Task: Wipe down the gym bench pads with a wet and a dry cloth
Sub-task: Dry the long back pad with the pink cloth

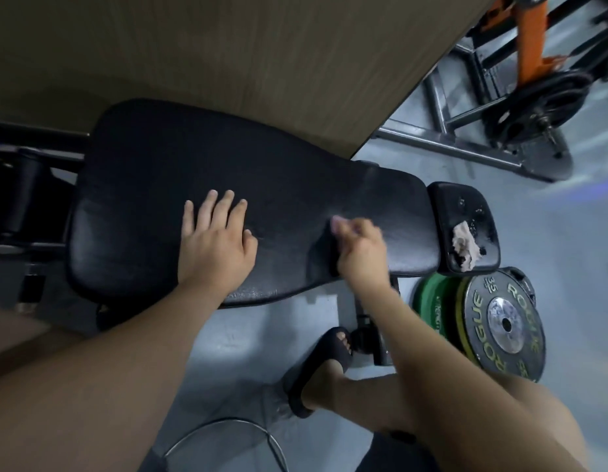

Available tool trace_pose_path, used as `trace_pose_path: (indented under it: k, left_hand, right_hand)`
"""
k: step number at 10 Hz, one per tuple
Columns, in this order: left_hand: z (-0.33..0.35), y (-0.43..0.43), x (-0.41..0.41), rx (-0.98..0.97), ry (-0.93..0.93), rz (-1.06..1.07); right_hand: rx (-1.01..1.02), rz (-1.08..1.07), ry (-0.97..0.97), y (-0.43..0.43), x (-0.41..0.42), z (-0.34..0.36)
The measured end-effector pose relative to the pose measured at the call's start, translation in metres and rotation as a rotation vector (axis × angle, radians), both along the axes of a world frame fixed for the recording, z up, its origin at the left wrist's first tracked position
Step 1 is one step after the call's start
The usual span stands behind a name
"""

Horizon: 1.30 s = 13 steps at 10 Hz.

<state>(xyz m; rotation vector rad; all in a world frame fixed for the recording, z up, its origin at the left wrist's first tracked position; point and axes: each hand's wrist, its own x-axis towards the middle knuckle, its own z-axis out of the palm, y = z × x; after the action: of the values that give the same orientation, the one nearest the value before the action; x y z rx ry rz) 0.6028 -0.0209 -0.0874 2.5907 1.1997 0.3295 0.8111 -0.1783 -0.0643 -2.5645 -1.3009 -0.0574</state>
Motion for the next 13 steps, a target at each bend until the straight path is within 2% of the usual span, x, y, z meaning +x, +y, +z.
trace_pose_path:
  k: [1, 2, 3, 4, 5, 6, 7, 8, 9, 10, 11, 12, 13]
  left_hand:
    - [0.001, 0.001, 0.002, -0.002, 0.005, 0.013]
    - [0.0, 0.001, 0.004, -0.002, 0.028, 0.018]
    - [0.0, 0.002, 0.004, -0.009, 0.033, 0.022]
    - [-0.001, 0.001, 0.003, 0.003, 0.017, 0.026]
    - [-0.001, 0.002, 0.002, 0.008, 0.0, 0.037]
    - [-0.001, 0.001, 0.004, 0.01, 0.006, 0.032]
    - [-0.001, 0.003, 0.004, 0.006, 0.017, 0.03]
    - [-0.002, 0.002, 0.003, 0.007, 0.02, 0.022]
    - [-0.003, 0.002, 0.002, -0.002, 0.01, 0.025]
    - [-0.004, 0.002, 0.002, -0.007, 0.002, 0.023]
    - [-0.003, 0.003, 0.002, -0.013, -0.003, 0.021]
    - [-0.001, 0.005, 0.0, -0.031, 0.007, 0.003]
    - [0.002, 0.004, -0.002, -0.061, -0.01, 0.0]
  right_hand:
    - [-0.038, -0.269, 0.04, 0.017, 0.03, 0.002]
    - [0.04, -0.068, 0.048, 0.024, -0.014, -0.006]
    - [-0.007, 0.351, 0.087, 0.013, -0.046, -0.003]
    - [0.021, 0.338, -0.012, 0.021, 0.001, -0.001]
    - [0.027, -0.088, -0.036, 0.04, 0.053, -0.002]
    - [0.064, -0.08, 0.018, 0.058, 0.024, -0.005]
    - [0.067, 0.339, 0.054, 0.049, -0.041, -0.005]
    - [-0.011, 0.606, 0.048, 0.04, -0.042, -0.002]
    - [0.063, 0.292, -0.039, 0.055, 0.013, -0.007]
    - [0.074, -0.104, 0.021, 0.077, 0.028, -0.008]
    - [0.101, 0.164, 0.036, 0.079, -0.026, -0.007]
    - [0.041, 0.564, 0.048, 0.053, -0.052, -0.005]
    - [0.014, 0.51, -0.022, 0.06, -0.014, -0.004]
